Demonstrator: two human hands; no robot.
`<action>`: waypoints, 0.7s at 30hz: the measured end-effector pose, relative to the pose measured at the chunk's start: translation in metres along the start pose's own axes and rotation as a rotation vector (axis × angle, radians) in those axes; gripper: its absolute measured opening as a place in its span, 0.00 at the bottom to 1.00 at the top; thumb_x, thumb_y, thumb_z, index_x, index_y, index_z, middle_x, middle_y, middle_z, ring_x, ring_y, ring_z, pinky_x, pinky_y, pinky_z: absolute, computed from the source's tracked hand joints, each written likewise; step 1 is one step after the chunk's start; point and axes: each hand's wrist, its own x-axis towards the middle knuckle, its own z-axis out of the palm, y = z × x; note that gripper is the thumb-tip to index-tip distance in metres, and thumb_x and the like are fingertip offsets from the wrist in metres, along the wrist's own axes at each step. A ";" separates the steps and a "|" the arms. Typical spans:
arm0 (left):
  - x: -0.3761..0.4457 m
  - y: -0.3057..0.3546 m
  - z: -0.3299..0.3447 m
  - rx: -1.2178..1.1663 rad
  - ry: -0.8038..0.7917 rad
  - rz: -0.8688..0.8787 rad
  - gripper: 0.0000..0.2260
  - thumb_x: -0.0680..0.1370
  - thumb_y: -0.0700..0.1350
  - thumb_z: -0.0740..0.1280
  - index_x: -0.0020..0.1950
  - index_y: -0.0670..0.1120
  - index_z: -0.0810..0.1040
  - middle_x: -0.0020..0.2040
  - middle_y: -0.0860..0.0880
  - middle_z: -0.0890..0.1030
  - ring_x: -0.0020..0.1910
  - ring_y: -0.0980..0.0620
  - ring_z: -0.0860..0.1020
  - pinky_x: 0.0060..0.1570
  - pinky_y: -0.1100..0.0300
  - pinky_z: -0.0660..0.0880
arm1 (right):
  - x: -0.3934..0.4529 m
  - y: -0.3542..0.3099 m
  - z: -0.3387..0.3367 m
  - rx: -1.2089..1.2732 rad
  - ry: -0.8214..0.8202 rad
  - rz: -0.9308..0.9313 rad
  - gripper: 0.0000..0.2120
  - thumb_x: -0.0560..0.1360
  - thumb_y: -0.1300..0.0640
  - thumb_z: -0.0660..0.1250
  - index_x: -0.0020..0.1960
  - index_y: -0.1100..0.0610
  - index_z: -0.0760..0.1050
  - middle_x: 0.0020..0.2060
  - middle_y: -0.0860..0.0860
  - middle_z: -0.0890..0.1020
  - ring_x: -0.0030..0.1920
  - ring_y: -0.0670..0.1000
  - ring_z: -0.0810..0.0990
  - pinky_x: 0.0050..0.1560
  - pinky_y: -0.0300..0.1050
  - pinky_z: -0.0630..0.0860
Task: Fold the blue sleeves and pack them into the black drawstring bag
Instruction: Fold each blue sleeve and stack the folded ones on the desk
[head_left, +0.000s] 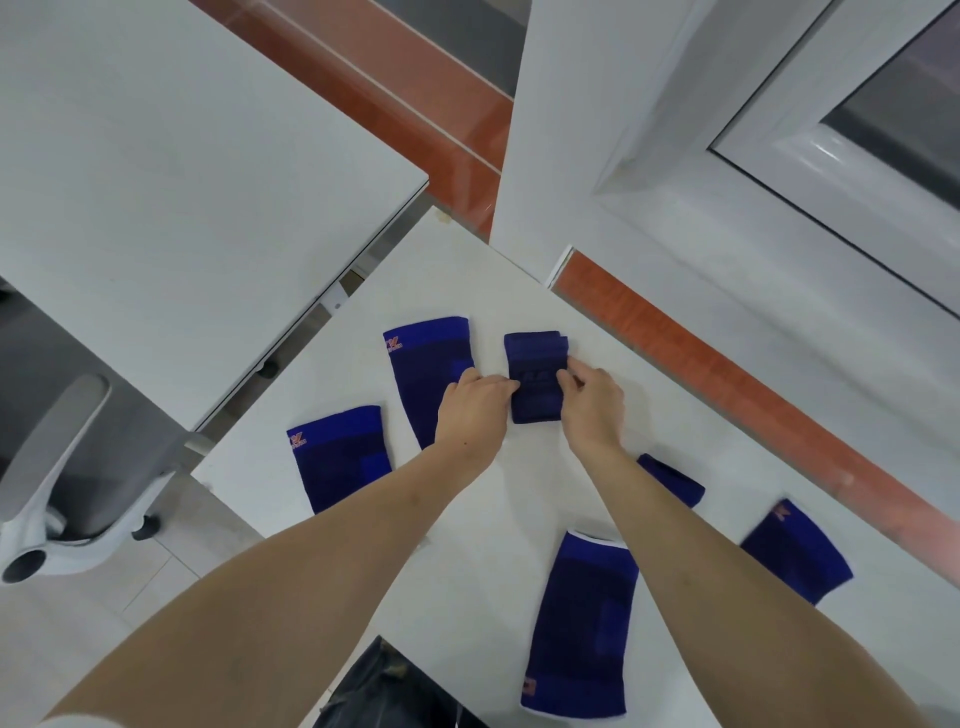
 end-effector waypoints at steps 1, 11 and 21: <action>-0.001 0.000 0.000 -0.010 0.002 -0.004 0.15 0.82 0.37 0.64 0.67 0.50 0.79 0.58 0.51 0.83 0.55 0.46 0.74 0.52 0.53 0.73 | 0.000 0.000 0.000 0.003 -0.006 0.005 0.11 0.85 0.51 0.61 0.60 0.50 0.82 0.46 0.48 0.82 0.46 0.49 0.80 0.40 0.40 0.70; -0.001 0.010 0.007 -0.343 0.016 -0.244 0.12 0.85 0.43 0.60 0.61 0.49 0.82 0.49 0.49 0.83 0.46 0.52 0.78 0.42 0.60 0.77 | -0.005 -0.003 -0.007 0.311 -0.114 0.210 0.08 0.81 0.55 0.69 0.57 0.57 0.82 0.50 0.51 0.85 0.51 0.53 0.84 0.54 0.52 0.83; -0.002 0.033 0.000 -0.814 0.012 -0.466 0.13 0.82 0.45 0.67 0.67 0.47 0.76 0.58 0.51 0.81 0.49 0.56 0.79 0.39 0.69 0.72 | -0.033 -0.004 -0.038 0.458 -0.128 0.174 0.10 0.82 0.56 0.69 0.61 0.56 0.80 0.53 0.51 0.85 0.54 0.51 0.84 0.58 0.51 0.83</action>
